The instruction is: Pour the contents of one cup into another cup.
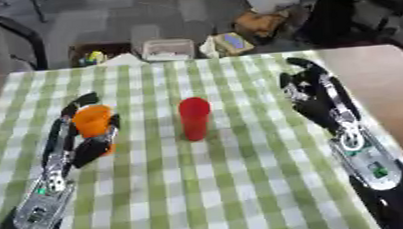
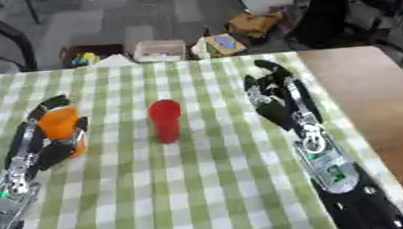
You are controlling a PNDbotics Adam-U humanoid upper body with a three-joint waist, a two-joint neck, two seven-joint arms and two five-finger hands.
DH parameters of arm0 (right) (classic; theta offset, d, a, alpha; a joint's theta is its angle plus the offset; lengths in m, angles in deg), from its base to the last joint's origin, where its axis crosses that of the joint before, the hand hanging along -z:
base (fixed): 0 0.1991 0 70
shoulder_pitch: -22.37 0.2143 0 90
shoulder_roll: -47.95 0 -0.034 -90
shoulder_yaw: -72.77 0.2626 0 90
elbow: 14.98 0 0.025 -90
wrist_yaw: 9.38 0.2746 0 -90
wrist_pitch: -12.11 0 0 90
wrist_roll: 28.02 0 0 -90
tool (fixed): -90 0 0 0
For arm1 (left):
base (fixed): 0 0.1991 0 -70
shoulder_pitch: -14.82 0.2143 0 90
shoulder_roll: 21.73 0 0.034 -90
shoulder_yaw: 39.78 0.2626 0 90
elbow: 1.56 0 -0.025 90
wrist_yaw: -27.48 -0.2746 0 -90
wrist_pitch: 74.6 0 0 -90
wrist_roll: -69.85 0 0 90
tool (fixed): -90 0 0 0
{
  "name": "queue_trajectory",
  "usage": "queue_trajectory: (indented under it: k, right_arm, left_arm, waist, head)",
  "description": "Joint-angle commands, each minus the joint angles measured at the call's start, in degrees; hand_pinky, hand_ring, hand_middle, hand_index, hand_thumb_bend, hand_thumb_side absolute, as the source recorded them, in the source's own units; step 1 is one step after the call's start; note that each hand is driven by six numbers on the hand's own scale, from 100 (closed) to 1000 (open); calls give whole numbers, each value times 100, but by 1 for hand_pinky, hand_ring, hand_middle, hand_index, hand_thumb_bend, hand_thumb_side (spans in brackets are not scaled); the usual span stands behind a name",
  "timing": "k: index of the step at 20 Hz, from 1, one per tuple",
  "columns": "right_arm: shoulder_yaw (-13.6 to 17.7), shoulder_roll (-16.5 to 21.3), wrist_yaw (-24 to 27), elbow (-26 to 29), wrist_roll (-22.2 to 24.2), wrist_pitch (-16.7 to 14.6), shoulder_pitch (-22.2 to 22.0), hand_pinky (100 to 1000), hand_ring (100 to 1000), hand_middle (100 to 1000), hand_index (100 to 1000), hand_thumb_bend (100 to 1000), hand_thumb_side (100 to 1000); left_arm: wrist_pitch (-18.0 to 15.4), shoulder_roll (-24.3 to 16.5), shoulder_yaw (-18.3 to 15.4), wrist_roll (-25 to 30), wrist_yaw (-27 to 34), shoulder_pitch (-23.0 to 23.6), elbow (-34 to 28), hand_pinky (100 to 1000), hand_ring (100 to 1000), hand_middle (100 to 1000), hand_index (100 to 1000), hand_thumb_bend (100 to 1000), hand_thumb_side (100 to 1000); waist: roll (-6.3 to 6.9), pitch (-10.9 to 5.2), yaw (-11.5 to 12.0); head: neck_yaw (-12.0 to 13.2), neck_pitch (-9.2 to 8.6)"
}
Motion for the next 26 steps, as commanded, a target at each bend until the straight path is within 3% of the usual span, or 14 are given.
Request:
queue_trajectory:
  k: [1, 7, 12, 15, 26]
  right_arm:
    - [-83, 26, -269, -270, 158, -94, 175, 513, 710, 348, 872, 281, 493]
    - [-216, -183, -936, -872, 301, -436, 427, 537, 771, 394, 897, 445, 452]
    - [-207, -337, -1472, -1278, 201, -664, 643, 634, 850, 458, 915, 504, 450]
    - [-177, -402, -1671, -1458, 117, -747, 737, 686, 882, 486, 922, 521, 449]
    - [-52, -438, -1935, -1757, -97, -796, 895, 724, 904, 514, 930, 546, 452]
  left_arm:
    - [91, -178, 92, 32, 181, -57, -512, 364, 411, 761, 867, 225, 226]
    - [246, -121, 313, 235, 480, -16, -1120, 364, 412, 759, 867, 221, 226]
    - [337, -7, 458, 399, 642, -22, -1415, 364, 412, 758, 867, 214, 228]
    - [367, 60, 508, 461, 698, -31, -1505, 364, 412, 758, 867, 210, 229]
    - [426, 160, 666, 616, 898, -24, -1860, 364, 412, 757, 867, 201, 227]
  waist:
    - [16, -144, 49]
    - [67, -170, 269]
    - [114, -170, 454]
    - [143, -159, 557]
    - [241, -94, 766]
  head:
    - [-62, -58]
    - [-180, -74]
    - [-286, -111]
    - [-326, -147]
    - [-300, -259]
